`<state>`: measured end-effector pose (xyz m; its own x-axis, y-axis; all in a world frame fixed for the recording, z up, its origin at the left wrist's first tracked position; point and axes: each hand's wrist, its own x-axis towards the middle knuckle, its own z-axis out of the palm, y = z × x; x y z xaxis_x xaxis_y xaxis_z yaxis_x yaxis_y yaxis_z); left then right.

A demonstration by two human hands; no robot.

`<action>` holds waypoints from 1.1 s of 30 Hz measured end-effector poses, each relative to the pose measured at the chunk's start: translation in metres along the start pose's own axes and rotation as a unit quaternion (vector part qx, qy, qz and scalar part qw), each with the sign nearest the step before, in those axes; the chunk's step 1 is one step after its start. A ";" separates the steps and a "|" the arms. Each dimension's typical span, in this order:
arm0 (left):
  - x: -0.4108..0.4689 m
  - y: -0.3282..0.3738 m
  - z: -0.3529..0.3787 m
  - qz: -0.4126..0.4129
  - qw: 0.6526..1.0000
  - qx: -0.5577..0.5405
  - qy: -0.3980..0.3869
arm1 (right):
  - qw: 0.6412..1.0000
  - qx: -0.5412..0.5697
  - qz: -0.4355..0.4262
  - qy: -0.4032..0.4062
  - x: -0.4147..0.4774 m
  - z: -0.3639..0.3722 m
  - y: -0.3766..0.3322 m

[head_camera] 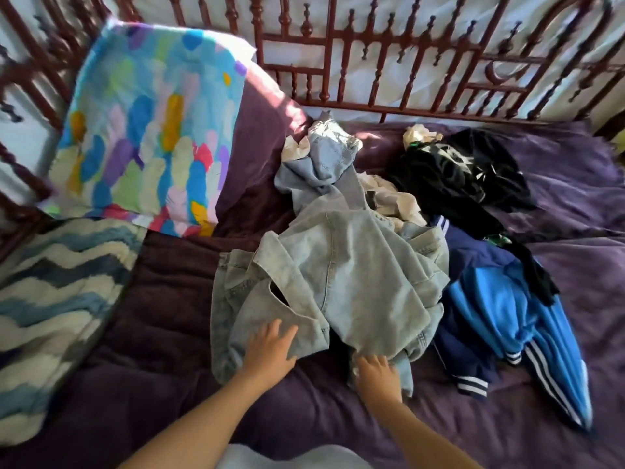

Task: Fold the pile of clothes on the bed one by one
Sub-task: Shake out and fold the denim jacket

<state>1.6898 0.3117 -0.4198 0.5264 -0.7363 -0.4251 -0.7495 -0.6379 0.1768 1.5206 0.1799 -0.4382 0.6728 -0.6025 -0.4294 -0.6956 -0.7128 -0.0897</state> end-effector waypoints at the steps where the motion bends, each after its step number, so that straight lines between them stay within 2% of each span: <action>1: 0.000 0.001 0.004 0.012 1.000 0.015 0.005 | 1.000 -0.001 0.003 -0.013 -0.002 0.008 0.003; 4: -0.001 0.010 0.008 0.053 0.997 0.048 -0.007 | 0.998 -0.016 0.009 -0.059 -0.008 0.025 0.008; 7: -0.004 0.020 0.003 0.110 0.991 0.073 0.028 | 0.999 -0.033 -0.012 -0.027 -0.011 0.032 0.008; 9: 0.001 0.021 0.001 0.153 0.979 0.094 0.095 | 0.999 -0.033 -0.012 0.010 -0.008 0.038 0.008; 11: 0.010 0.021 -0.002 0.173 0.974 0.114 0.093 | 1.000 -0.020 -0.015 -0.016 -0.002 0.043 0.009; 13: 0.019 0.025 -0.006 0.160 0.974 0.153 0.042 | 0.999 -0.014 -0.011 -0.038 0.004 0.058 0.014; 15: 0.029 0.024 -0.004 0.113 0.976 0.184 -0.011 | 0.999 -0.003 -0.007 -0.054 0.009 0.064 0.018; 18: 0.036 0.017 -0.002 0.070 0.982 0.173 -0.001 | 0.999 0.004 -0.002 -0.041 0.012 0.067 0.020; 22: 0.021 0.009 -0.016 0.105 0.979 0.126 0.123 | 0.999 0.026 0.014 -0.028 0.015 0.067 0.024; 26: 0.004 -0.001 -0.021 0.088 0.972 0.060 0.211 | 0.998 0.062 0.028 -0.015 0.015 0.062 0.022; 30: -0.006 -0.007 -0.040 0.063 0.948 -0.024 0.310 | 0.996 0.084 0.009 0.040 0.005 0.040 0.016; 33: -0.012 -0.010 -0.060 0.034 0.934 -0.071 0.350 | 0.991 0.053 -0.055 0.113 -0.002 0.003 0.012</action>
<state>1.7156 0.3131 -0.3631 0.6496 -0.7122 0.2661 -0.7565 -0.5707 0.3193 1.5097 0.1735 -0.4413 0.7763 -0.5979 -0.1999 -0.6302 -0.7433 -0.2243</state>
